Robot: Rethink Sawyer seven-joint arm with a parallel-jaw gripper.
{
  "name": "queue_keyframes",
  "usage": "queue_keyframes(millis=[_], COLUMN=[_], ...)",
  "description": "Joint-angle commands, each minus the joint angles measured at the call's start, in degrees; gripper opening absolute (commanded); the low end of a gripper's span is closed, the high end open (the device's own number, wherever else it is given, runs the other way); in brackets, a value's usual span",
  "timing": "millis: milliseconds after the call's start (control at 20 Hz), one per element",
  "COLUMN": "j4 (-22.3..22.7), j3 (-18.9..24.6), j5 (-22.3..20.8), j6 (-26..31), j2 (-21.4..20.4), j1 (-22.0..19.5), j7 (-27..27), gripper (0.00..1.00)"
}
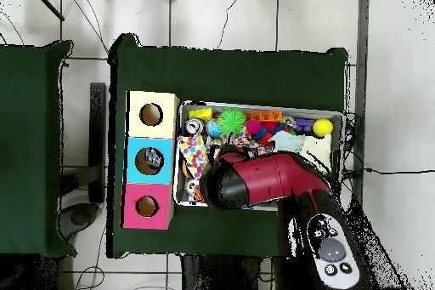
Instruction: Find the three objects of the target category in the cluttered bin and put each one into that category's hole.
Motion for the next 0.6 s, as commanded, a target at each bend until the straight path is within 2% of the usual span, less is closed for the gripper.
queue_keyframes(millis=[50, 350, 600], j4=[5.41, 6.80, 6.72], j3=[-1.69, -3.57, -4.03], j5=[4.70, 8.04, 11.20], j6=[-0.83, 0.87, 3.49], j2=[-3.55, -6.17, -8.22], j1=[-0.13, 3.37, 4.75], j7=[9.07, 9.89, 8.44], gripper=[0.00, 0.00, 0.00])
